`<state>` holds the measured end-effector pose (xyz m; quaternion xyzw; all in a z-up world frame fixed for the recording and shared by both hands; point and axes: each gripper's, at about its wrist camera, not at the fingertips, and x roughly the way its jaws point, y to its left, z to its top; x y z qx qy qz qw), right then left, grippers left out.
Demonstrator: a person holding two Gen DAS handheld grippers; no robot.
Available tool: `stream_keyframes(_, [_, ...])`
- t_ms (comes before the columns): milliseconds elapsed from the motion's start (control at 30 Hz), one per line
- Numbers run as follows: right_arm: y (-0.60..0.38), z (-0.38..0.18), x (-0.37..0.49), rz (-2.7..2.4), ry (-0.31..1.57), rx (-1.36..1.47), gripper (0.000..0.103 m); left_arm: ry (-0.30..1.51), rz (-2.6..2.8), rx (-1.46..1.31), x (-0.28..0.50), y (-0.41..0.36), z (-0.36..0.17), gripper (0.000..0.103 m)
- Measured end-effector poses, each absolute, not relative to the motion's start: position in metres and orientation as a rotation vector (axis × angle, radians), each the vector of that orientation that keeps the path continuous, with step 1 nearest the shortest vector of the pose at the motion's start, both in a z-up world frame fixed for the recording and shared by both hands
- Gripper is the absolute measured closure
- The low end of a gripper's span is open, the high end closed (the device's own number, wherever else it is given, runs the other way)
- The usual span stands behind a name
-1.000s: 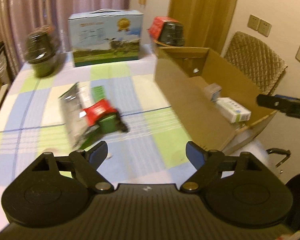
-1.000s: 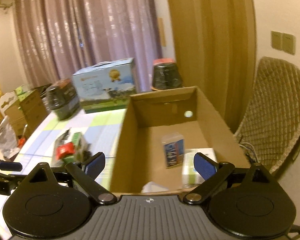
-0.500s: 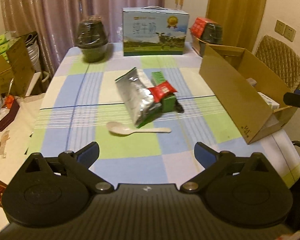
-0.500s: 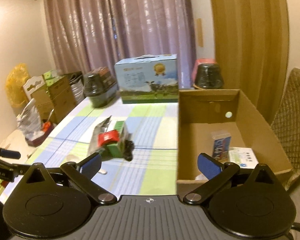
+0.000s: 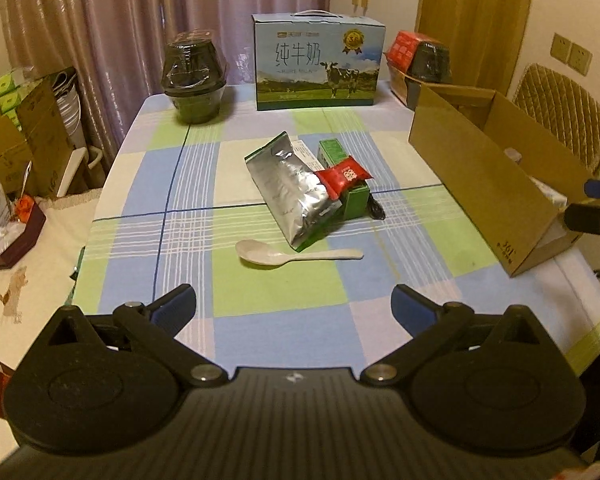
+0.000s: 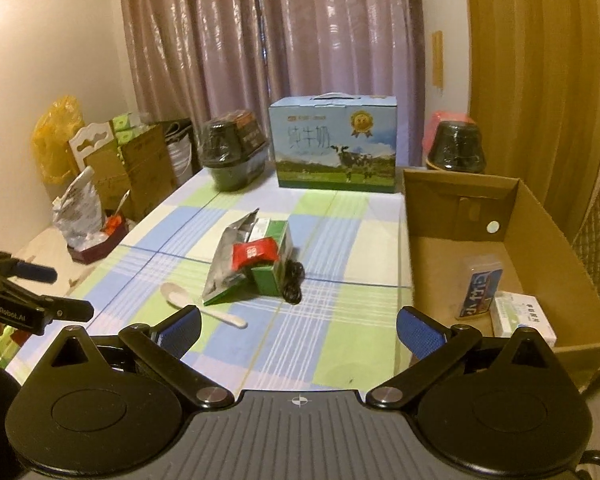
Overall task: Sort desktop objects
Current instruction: 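Withdraw both open tools from the box back over the table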
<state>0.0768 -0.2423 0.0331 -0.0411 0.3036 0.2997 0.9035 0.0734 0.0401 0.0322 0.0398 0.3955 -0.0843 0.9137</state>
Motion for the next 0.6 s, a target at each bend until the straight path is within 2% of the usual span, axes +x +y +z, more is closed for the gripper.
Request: stream_keyframes(600, [-0.202,0.002,0.098,0.663,0.687,-0.148,0.002,0.88,-0.267,0.252,0.109,0.045,0.001,0.001])
